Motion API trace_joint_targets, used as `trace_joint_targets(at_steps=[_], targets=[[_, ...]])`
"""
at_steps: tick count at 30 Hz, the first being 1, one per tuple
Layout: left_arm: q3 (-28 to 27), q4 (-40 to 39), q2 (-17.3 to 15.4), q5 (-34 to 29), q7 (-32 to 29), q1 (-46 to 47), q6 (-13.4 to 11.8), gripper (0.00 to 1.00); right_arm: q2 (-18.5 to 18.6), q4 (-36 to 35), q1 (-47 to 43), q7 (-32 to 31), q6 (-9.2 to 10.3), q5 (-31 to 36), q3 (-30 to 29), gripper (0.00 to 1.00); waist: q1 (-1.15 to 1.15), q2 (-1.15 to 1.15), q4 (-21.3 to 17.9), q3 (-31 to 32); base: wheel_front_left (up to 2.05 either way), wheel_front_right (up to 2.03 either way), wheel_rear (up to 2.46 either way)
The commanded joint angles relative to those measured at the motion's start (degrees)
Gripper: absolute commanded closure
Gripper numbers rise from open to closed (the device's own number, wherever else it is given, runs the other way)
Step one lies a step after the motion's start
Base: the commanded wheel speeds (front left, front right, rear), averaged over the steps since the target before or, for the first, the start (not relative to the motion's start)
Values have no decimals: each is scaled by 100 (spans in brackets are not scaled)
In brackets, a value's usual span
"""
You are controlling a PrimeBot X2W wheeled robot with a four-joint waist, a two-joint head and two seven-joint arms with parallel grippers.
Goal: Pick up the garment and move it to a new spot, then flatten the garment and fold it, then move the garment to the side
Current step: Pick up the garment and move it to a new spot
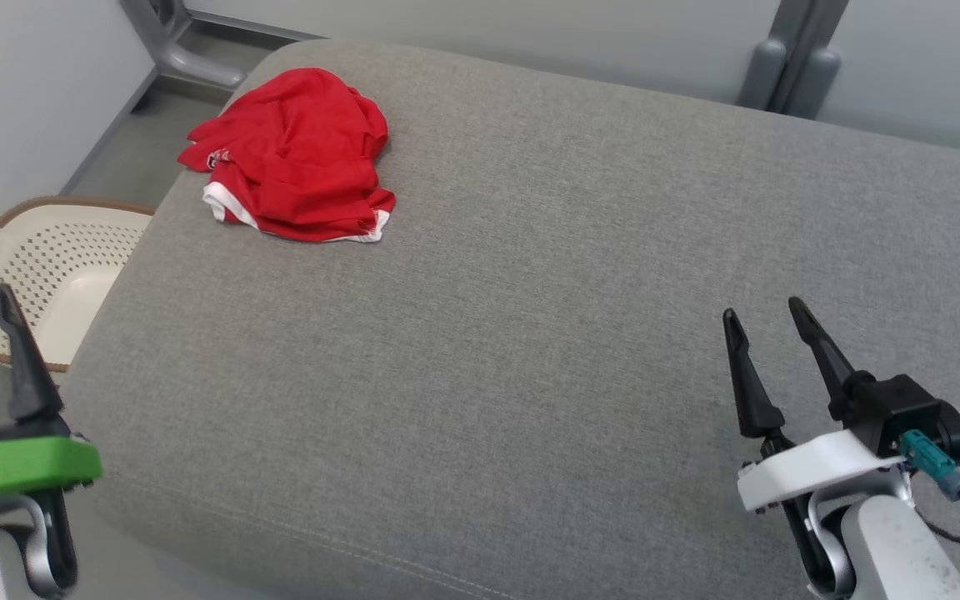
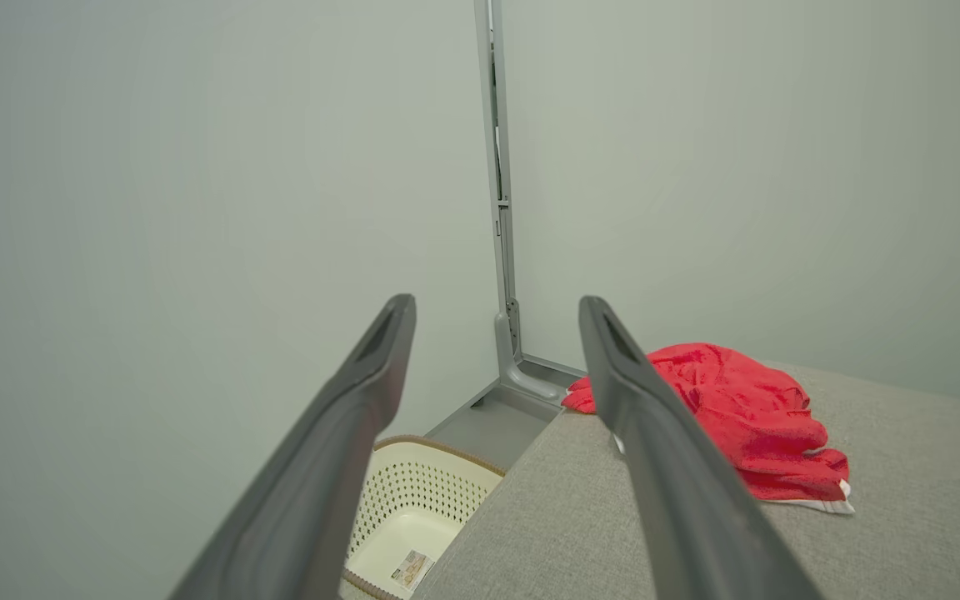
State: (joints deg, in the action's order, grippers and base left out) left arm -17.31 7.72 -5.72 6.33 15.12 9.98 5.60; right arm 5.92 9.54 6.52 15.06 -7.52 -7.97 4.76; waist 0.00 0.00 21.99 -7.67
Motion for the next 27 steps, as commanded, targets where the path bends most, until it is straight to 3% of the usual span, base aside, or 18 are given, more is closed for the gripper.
trace_joint_targets(at_steps=[1, 9, 18, 27], targets=[[-86, 72, -98, 58, 0, 335, 33, 0, 83, -63, 143, 12, 7, 37, -12, 0, 0, 0, -388, -396, 0, 0, 0], [-457, 417, -684, 243, 0, 1968, 89, 0, 332, -597, 647, -112, 7, 227, -223, 0, 0, 0, -1134, -1417, 0, 0, 0], [-566, 1477, -1438, 303, -1, 3352, 156, 0, 420, -1375, 682, -259, 7, 394, -652, 0, 0, 0, -1712, -2310, 0, 0, 0], [118, 3060, -1902, 446, -16, 4216, 189, 0, 519, -1964, 570, -444, 7, 446, -832, 0, 0, 0, -1902, -2775, 0, 0, 0]])
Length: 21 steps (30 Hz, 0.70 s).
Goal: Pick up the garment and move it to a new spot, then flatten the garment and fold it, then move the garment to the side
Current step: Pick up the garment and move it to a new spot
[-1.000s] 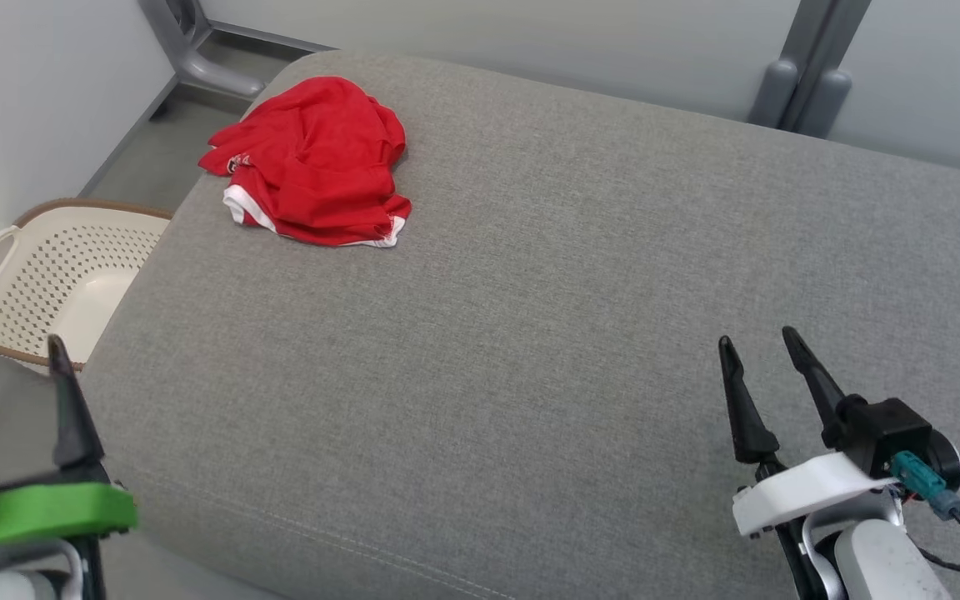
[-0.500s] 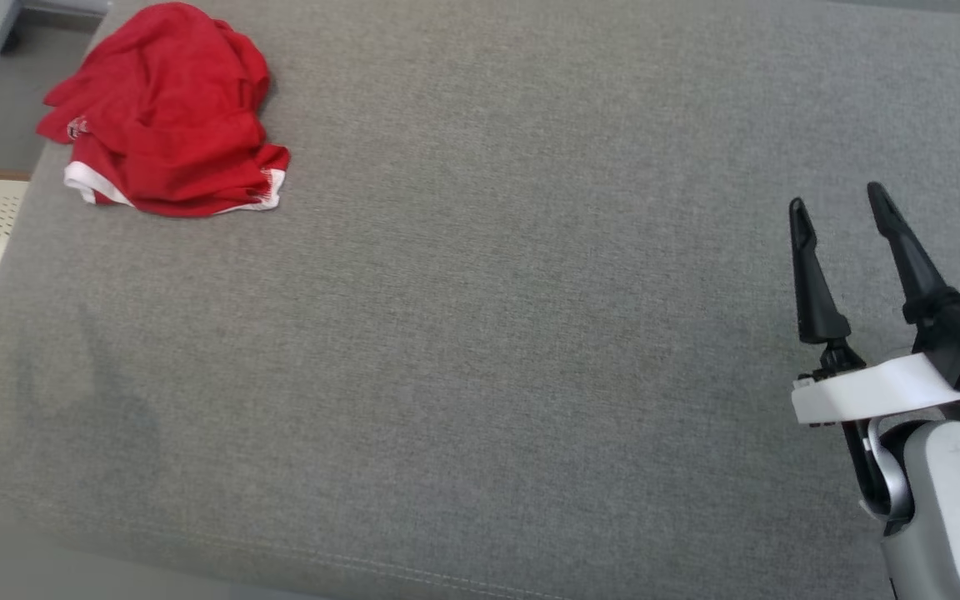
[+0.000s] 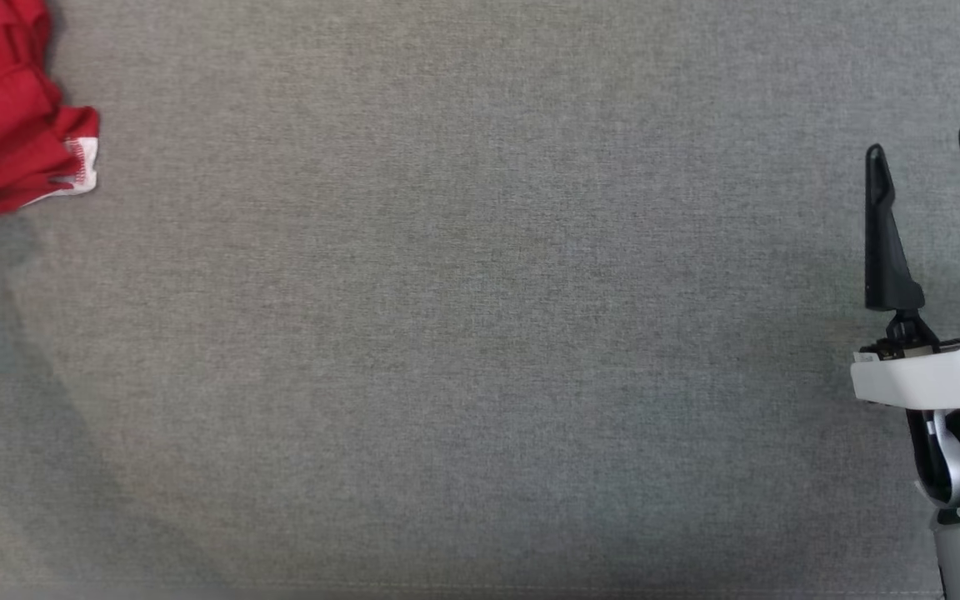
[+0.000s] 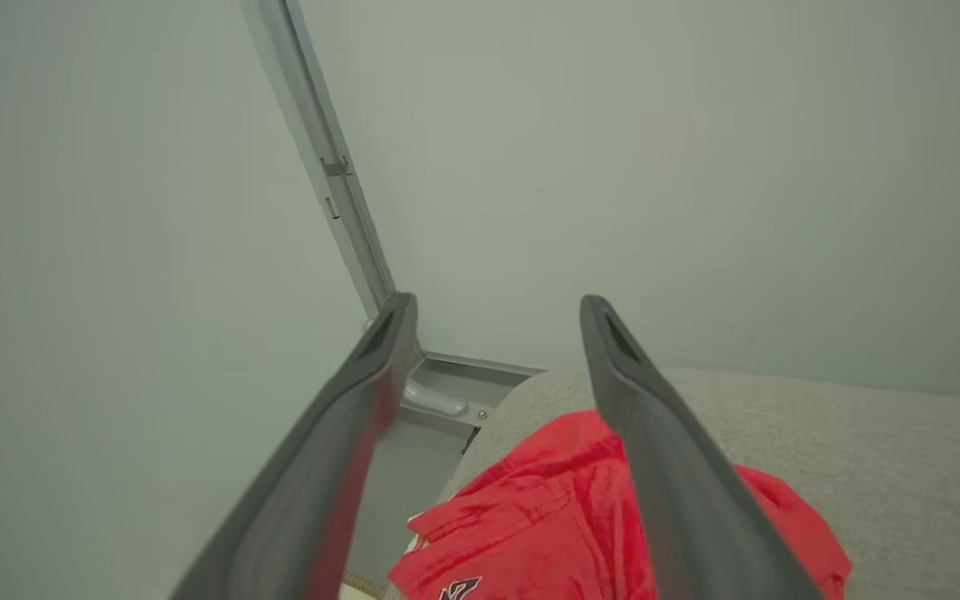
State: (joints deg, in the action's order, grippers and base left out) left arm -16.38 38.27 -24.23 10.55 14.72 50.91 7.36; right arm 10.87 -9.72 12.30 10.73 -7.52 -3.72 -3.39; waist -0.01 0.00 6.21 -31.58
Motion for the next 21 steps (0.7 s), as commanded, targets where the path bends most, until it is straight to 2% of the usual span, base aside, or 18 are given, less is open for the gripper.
trace_joint_targets(at_steps=[1, 6, 8, 9, 11, 16, 21], targets=[[192, 199, -83, 174, -4, 239, 13, 0, 22, -106, -10, -39, 7, 24, -20, 0, 1, 0, -334, -426, 0, 0, 0], [1178, 817, -309, 796, -529, 594, 13, 0, 96, -317, -1, -150, 7, 26, -65, 0, 1, 0, -340, -555, 0, 0, 0], [1496, 1059, -322, 1218, -907, 665, 7, 0, 100, -375, -1, -192, 7, 25, -59, 0, 1, 0, -337, -577, 0, 0, 0], [1751, 1150, -422, 1217, -1086, 670, 9, 0, 112, -392, -4, -195, 7, 20, -69, 0, 1, 0, -334, -587, 0, 0, 0], [1946, 1308, -460, 1599, -1420, 786, 4, 0, 117, -418, -7, -212, 7, 7, -68, 0, 1, 0, -329, -594, 0, 0, 0], [2567, 1605, -641, 2083, -2285, 803, 5, 0, 102, -415, -25, -226, 7, 12, -49, 0, 1, 0, -328, -570, 0, 0, 0], [2860, 1928, -686, 2609, -3217, 821, 4, 0, 95, -399, -5, -230, 7, 7, -12, 0, 1, 0, -340, -547, 0, 0, 0]])
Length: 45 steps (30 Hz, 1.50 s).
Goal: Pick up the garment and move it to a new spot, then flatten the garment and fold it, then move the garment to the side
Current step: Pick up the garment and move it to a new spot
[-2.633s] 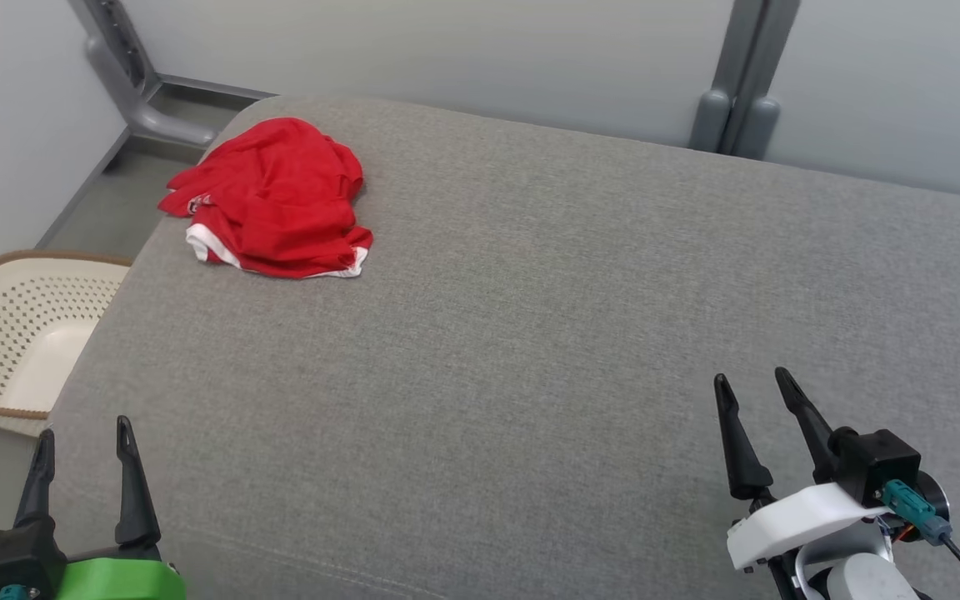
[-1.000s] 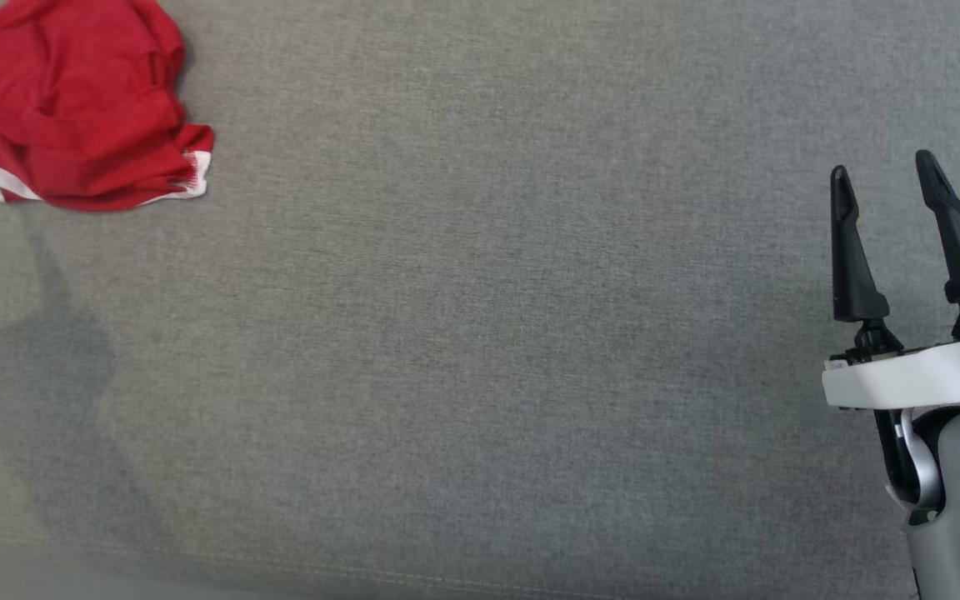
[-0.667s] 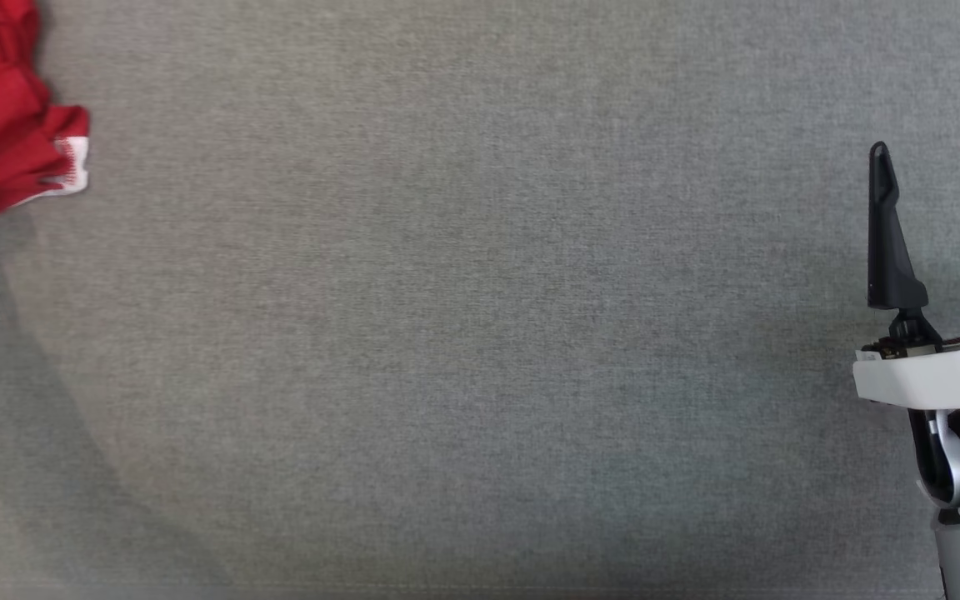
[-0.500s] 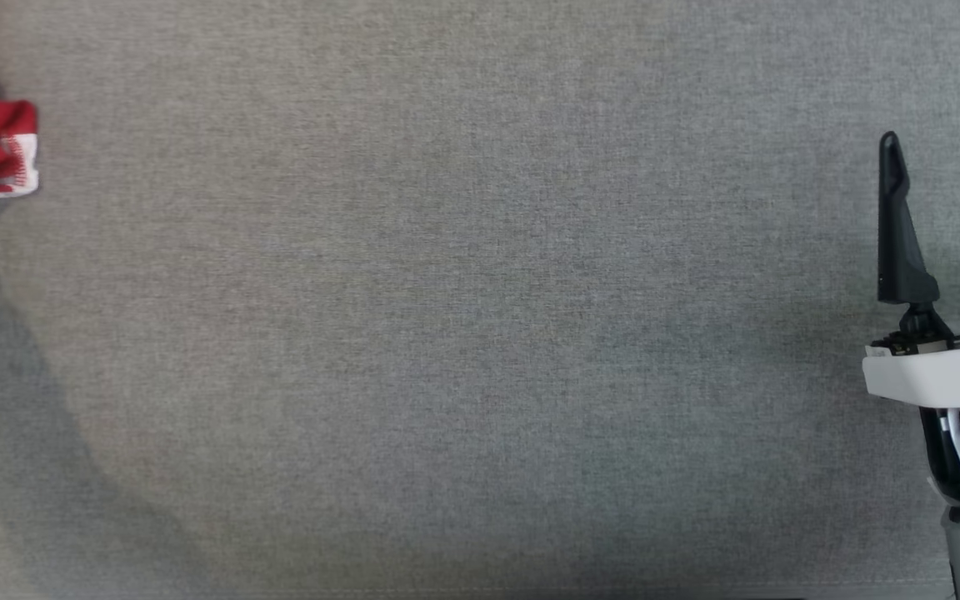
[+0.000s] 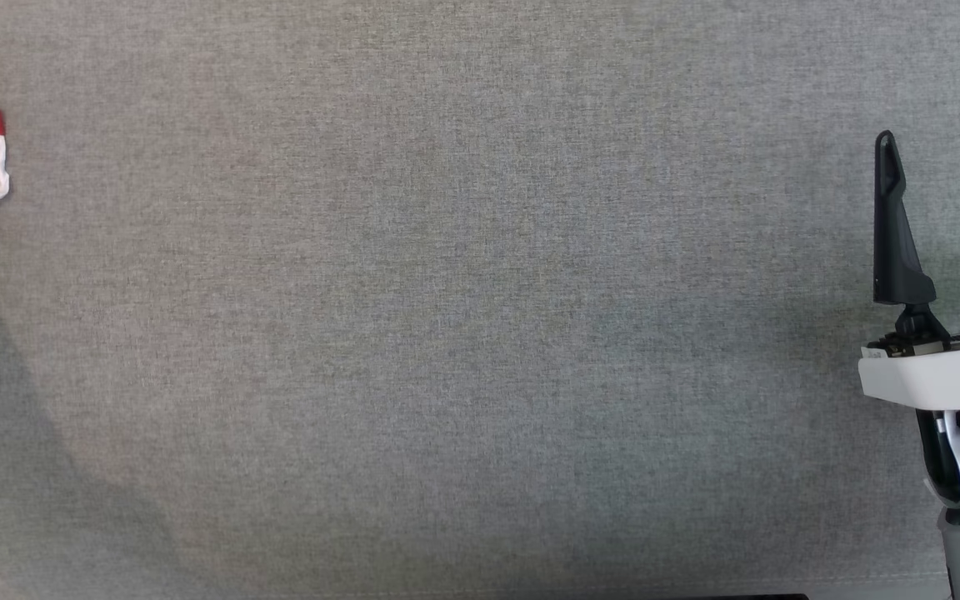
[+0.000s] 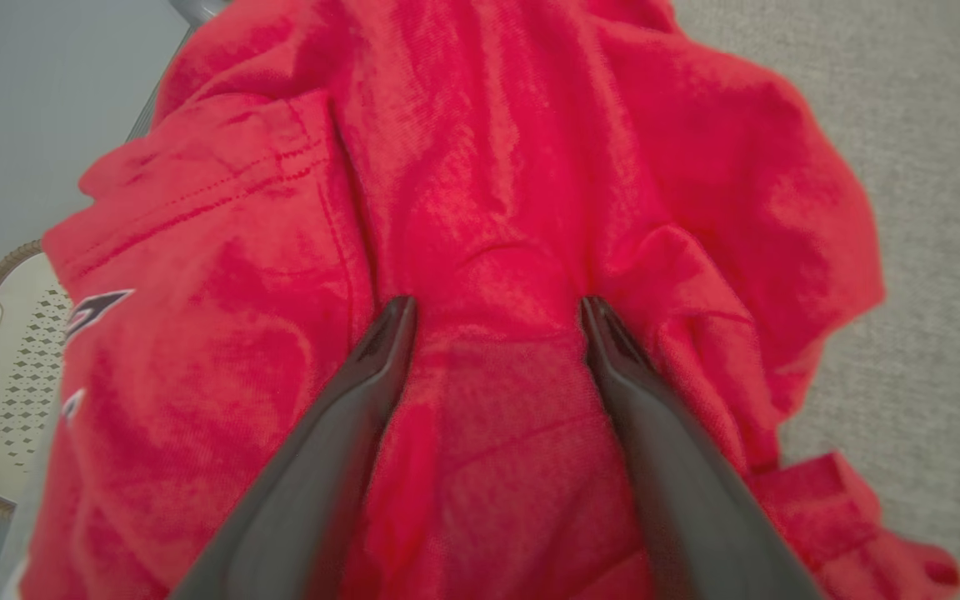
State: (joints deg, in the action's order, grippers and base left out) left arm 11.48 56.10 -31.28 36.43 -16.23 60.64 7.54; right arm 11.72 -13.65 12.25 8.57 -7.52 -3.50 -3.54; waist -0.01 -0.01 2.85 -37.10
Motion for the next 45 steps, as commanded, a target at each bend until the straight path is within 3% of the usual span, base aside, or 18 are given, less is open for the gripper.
trace_joint_targets(at_steps=[1, 2, 3, 4, 8, 14, 23, 32, 45], targets=[[125, 171, -6, 77, -208, -134, -14, 0, 11, 1, -2, -15, 7, -15, 8, 0, 1, 1, -8, 9, 0, 0, 0], [164, 190, -24, 145, -267, -110, -14, 0, 11, 11, 0, -14, 7, -17, 8, 0, 1, 1, -14, 15, 0, 0, 0], [178, 205, -31, 227, -286, -108, -14, 69, 16, 31, 11, -7, 7, -29, 11, 0, 1, 1, -25, 28, 0, 0, 0], [204, 222, -34, 277, -312, -117, -14, 100, 16, 45, 17, -4, 7, -33, 14, 0, 1, 1, -34, 40, 0, 0, 0], [333, 188, -101, 460, -44, -175, -13, 100, -39, 115, 47, 55, 7, -37, 25, 0, 1, 1, -76, 131, 0, 0, 0], [375, 25, -168, 542, 1291, -46, -13, 100, -132, 372, 88, 204, 7, -100, 72, 0, 1, 1, -103, 464, 0, 0, 0], [779, -157, -206, 92, 2761, 395, -14, 100, -344, 1072, 128, 495, 7, -242, 295, 0, 1, 1, -283, 1284, 0, 0, 0], [1210, -1046, 107, -423, 3027, 834, -106, 100, -612, 1584, -63, 640, 7, -359, 404, 0, 1, 1, -726, 2008, 0, 0, 0], [1942, -2685, 810, -719, 2606, 855, -152, 100, -856, 1786, -261, 660, 7, -659, 519, 0, 1, 1, -1550, 2325, 0, 0, 0]])
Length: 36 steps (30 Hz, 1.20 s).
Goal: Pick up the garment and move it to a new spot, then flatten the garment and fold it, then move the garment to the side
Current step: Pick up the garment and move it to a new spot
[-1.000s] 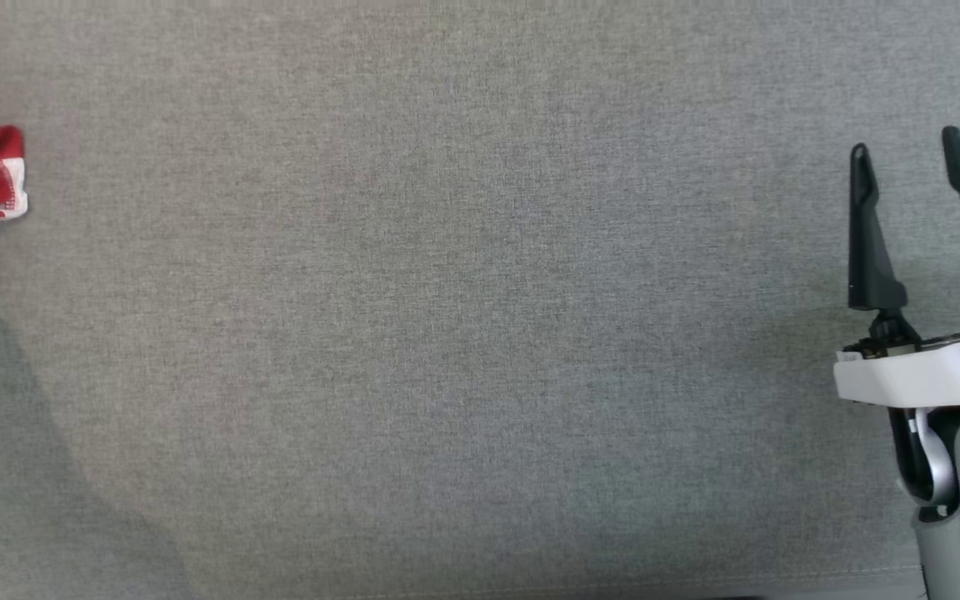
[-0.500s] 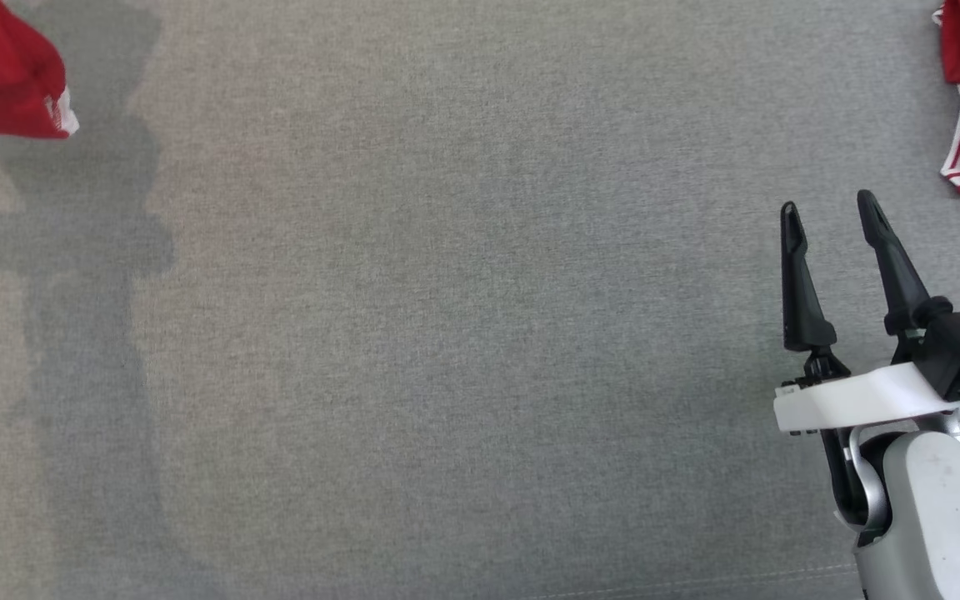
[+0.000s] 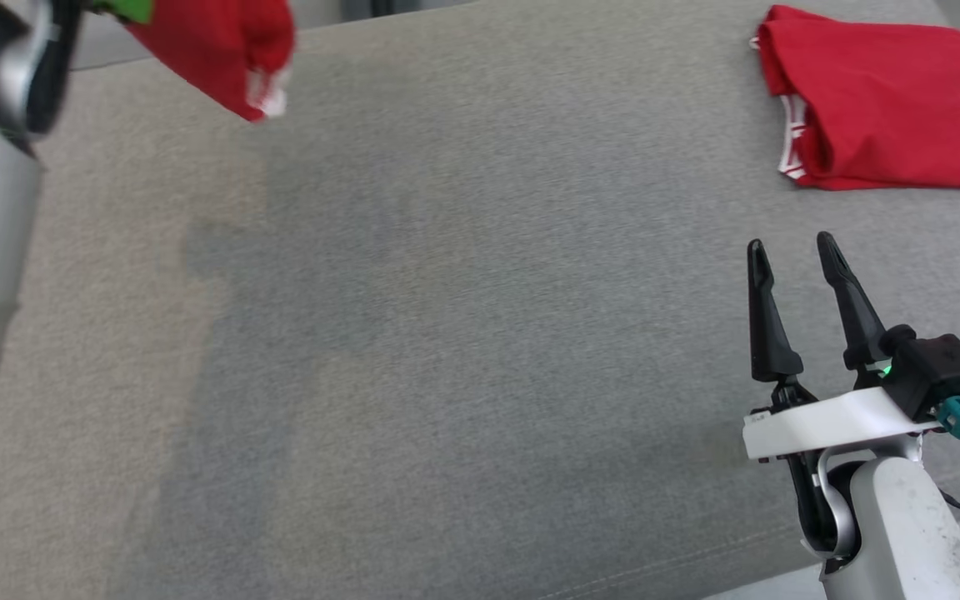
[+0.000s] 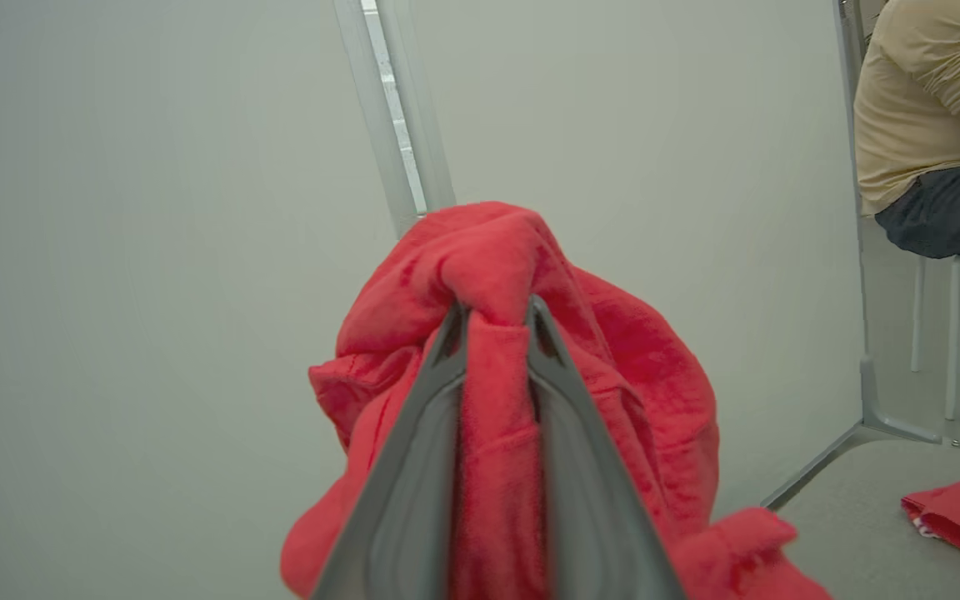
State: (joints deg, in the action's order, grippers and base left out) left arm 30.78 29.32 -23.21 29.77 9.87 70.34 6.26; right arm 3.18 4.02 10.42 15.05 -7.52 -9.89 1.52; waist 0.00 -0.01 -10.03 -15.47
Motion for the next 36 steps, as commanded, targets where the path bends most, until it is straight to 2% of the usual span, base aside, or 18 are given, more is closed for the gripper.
trace_joint_targets(at_steps=[1, 7, 12, 18, 24, 25, 26, 27, 31, 36], targets=[[73, -72, 56, -41, -25, -201, -25, 100, -13, 30, -87, 13, 7, -37, 38, 0, 0, 1, -316, 175, 0, 0, 0], [407, -323, 358, -11, 10, -849, -135, 100, -27, 38, -115, 14, 7, -166, 105, 0, 0, 1, -518, 256, 0, 0, 0], [600, -314, 474, 69, 98, -1650, -231, 100, -28, 37, -160, 14, 7, -268, 172, 0, 0, 1, -609, 323, 0, 0, 0], [869, -135, 581, 158, 226, -2659, -316, 100, -28, 56, -214, 14, 7, -290, 197, 0, 0, 1, -594, 358, 0, 0, 0], [1187, 351, 870, 225, 380, -3523, -290, 100, -28, 117, -208, 15, 7, -311, 266, 0, 0, 1, -523, 355, 0, 0, 0], [1204, 426, 912, 234, 394, -3594, -307, 85, -26, 123, -197, 15, 7, -316, 281, 0, 0, 1, -519, 360, 0, 0, 0], [1255, 513, 965, 200, 415, -3663, -309, 47, -26, 133, -193, 15, 7, -318, 305, 0, 0, 1, -511, 368, 0, 0, 0], [1289, 580, 1010, 189, 433, -3724, -294, 0, -27, 151, -199, 15, 7, -325, 327, 0, 0, 1, -506, 381, 0, 0, 0], [1294, 698, 1176, 112, 503, -3881, -291, 0, -26, 213, -297, 15, 7, -297, 328, 0, 0, 1, -442, 471, 0, 0, 0], [895, 224, 1093, -141, 531, -3989, -453, 0, -27, 258, -407, 15, 7, -247, 257, 0, 0, 1, -267, 621, 0, 0, 0]])
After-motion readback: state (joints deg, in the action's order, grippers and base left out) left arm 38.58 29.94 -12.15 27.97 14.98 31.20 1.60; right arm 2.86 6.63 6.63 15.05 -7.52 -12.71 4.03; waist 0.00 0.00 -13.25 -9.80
